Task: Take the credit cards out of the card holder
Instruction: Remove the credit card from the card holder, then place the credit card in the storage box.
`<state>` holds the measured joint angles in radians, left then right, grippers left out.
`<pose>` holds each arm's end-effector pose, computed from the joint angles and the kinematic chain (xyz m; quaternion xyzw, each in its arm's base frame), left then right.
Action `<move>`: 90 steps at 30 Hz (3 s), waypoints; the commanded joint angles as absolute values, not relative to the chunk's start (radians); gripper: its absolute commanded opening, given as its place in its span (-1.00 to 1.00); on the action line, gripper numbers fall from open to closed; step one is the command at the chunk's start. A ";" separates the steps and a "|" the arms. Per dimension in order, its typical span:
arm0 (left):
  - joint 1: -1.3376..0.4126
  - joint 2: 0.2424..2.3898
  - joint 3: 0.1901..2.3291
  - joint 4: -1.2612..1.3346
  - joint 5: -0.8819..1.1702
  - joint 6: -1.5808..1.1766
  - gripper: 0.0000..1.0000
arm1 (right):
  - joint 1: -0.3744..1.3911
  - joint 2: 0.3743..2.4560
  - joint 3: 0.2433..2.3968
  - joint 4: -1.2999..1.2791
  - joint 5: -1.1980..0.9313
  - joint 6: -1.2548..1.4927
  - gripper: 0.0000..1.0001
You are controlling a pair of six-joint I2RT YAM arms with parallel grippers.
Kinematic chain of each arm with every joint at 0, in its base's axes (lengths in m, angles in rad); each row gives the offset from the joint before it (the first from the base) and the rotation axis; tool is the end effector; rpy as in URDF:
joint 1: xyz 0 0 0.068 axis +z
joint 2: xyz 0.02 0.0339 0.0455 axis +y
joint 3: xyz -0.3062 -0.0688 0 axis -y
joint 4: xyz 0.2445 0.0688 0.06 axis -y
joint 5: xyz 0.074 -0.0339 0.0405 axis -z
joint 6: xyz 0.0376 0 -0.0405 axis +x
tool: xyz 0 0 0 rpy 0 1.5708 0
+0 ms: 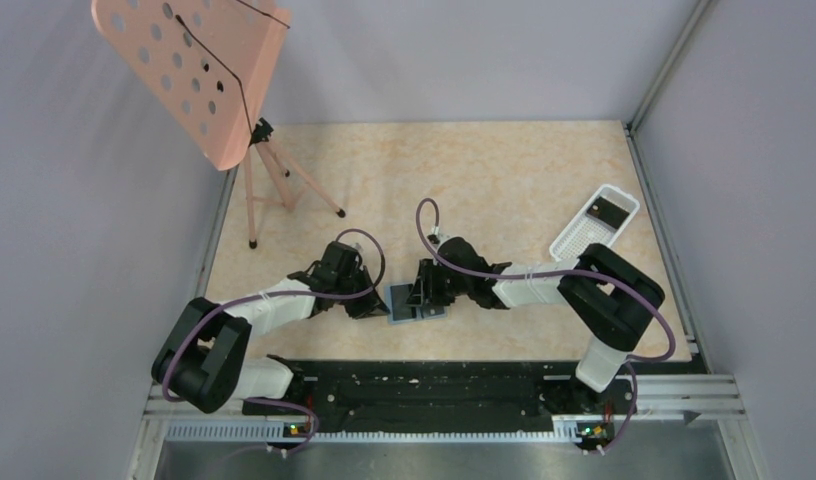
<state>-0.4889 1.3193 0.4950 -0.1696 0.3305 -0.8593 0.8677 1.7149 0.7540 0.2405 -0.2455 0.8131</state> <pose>0.1829 -0.1111 0.1795 -0.1281 0.9381 -0.2984 0.1208 0.2104 0.2624 0.1776 -0.0752 0.9024 0.3794 0.1900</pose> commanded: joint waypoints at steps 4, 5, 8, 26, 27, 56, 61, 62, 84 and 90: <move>-0.498 1.345 0.484 -0.142 0.341 -0.862 -0.87 | 0.861 1.712 0.736 0.273 -0.259 0.821 -0.52; -0.499 1.345 0.485 -0.142 0.340 -0.862 -0.87 | 0.861 1.709 0.737 0.271 -0.259 0.818 -0.63; -0.500 1.347 0.482 -0.140 0.337 -0.866 -0.87 | 0.852 1.696 0.735 0.273 -0.271 0.806 -1.00; -0.504 1.379 0.508 -0.161 0.332 -0.847 -0.85 | 0.701 1.483 0.655 0.108 -0.328 0.692 -1.00; -0.504 1.377 0.511 -0.166 0.328 -0.846 -0.85 | 0.688 1.462 0.647 0.099 -0.336 0.690 -1.00; -1.081 1.030 0.553 0.226 -0.108 0.127 -0.05 | 0.638 1.099 0.646 -0.028 -0.364 1.091 -1.00; -1.188 1.045 0.496 0.336 -0.210 0.325 0.01 | 0.638 1.056 0.624 -0.007 -0.362 1.106 -1.00; -1.203 1.055 0.495 0.345 -0.232 0.352 0.01 | 0.637 1.051 0.622 -0.007 -0.359 1.107 -1.00; -1.333 1.163 0.483 0.520 -0.584 0.474 -0.93 | 0.629 1.031 0.574 0.046 -0.387 1.118 -1.00; -1.332 1.098 0.489 0.451 -0.659 0.301 -1.00 | 0.593 0.996 0.590 0.007 -0.350 0.988 -0.45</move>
<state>-1.3300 1.1641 0.4824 0.4404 -0.5808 0.4305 0.6228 1.0443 0.5751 0.0151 -0.3889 1.0988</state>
